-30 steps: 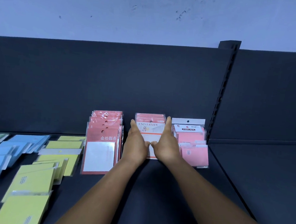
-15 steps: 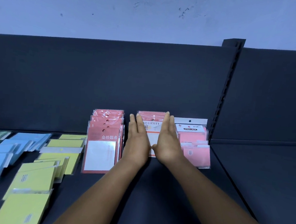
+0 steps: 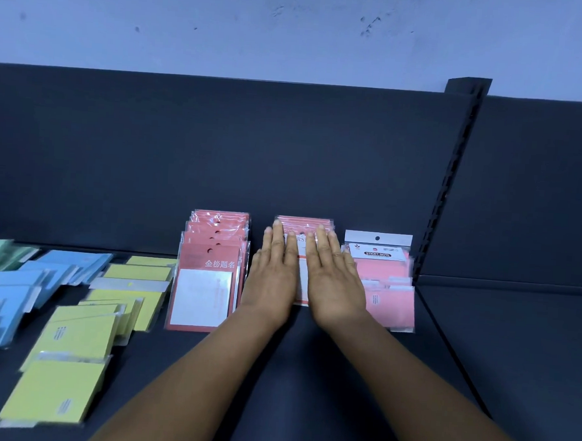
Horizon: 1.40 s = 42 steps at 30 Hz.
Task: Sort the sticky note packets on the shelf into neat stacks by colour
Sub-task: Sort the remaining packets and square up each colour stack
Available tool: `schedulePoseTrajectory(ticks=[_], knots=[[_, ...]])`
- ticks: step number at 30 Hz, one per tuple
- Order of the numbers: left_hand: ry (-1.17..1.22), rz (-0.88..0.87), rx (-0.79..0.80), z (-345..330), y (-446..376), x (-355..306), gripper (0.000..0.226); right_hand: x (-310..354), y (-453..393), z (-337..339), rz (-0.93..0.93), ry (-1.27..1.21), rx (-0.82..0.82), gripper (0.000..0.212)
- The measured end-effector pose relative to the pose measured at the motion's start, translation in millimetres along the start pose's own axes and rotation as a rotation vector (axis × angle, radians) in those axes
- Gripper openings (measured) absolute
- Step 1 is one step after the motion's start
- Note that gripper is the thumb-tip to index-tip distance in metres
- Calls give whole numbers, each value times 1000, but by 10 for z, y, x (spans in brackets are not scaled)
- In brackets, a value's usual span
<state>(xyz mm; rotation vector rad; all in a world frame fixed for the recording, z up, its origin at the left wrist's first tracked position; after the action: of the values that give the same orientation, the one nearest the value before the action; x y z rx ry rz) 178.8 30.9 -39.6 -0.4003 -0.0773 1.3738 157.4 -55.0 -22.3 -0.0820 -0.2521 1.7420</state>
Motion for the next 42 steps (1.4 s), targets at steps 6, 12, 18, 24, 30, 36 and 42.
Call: schedulePoseTrajectory(ticks=[6,12,18,24,30,36,42], knots=[[20,7,15,149,118,-29,95,17,26,34,38,-66,-55,89],[53,117,-47,512,376,331,96,368,112,109,167,-219,-63,95],[133,269,-31,642,532,991,94,925,145,6,215,-317,-19,91],[342,250,109,454,495,1317,92,1174,-7,-217,-44,-354,81,93],[470,205,82,443,253,1452,99,1206,-177,-276,-226,-459,37,101],[583,258,90,431,68,1587,71,1165,-355,-308,-316,-643,-2,116],[685,277,161,355,-48,1662,65,1104,-485,-428,-326,-748,48,123]])
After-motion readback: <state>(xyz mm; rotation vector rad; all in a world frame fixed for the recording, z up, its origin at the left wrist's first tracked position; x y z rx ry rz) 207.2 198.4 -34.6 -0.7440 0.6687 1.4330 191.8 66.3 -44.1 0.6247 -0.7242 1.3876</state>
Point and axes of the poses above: each hand's wrist, its own y-axis away from the middle knuckle, its own z-axis out of the back of the hand, x = y × z, the point moved 7 cm from there along -y, towards the middle knuckle, and after that the axes turned 1 degree about -x, right-handed, at the moved point
